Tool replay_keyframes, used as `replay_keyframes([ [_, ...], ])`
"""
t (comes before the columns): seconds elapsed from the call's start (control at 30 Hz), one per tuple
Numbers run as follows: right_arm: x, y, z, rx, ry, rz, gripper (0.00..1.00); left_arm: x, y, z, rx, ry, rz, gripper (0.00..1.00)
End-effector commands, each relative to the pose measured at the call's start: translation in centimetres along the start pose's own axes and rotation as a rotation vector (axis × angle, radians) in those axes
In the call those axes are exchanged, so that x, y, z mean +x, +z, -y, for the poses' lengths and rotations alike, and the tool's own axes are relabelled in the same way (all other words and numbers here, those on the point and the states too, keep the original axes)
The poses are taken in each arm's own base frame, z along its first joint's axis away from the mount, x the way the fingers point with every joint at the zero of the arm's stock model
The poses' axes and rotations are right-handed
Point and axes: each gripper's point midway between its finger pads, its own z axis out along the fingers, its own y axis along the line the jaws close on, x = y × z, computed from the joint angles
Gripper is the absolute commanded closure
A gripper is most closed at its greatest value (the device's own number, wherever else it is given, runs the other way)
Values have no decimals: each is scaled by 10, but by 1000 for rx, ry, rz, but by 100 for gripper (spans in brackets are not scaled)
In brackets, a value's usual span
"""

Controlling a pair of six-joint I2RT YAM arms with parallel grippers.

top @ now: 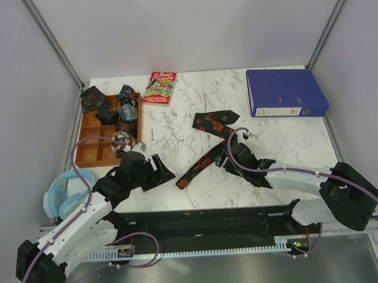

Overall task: Roll the ties
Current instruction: Flatten out the tie at the center of the board.

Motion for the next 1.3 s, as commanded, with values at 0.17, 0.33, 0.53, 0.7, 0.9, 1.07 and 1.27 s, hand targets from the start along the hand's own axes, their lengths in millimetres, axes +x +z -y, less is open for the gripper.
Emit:
replay_keyframes([
  [0.17,3,21,-16,39,-95,-31,41,25,10,-21,94,-136,43,36],
  [0.33,6,31,-22,43,-128,-48,47,33,26,-23,118,-142,11,35],
  [0.53,8,38,-21,59,-153,-52,49,41,35,-20,178,-171,0,36],
  [0.7,10,43,-15,83,-177,-50,49,43,40,-25,176,-202,12,39],
  [0.9,13,46,-10,97,-190,-51,49,40,45,-20,197,-194,21,48],
  [1.07,16,48,-7,104,-194,-62,49,38,51,-17,199,-183,20,48],
  [1.27,18,49,-4,108,-196,-66,50,37,58,-21,177,-188,27,48],
])
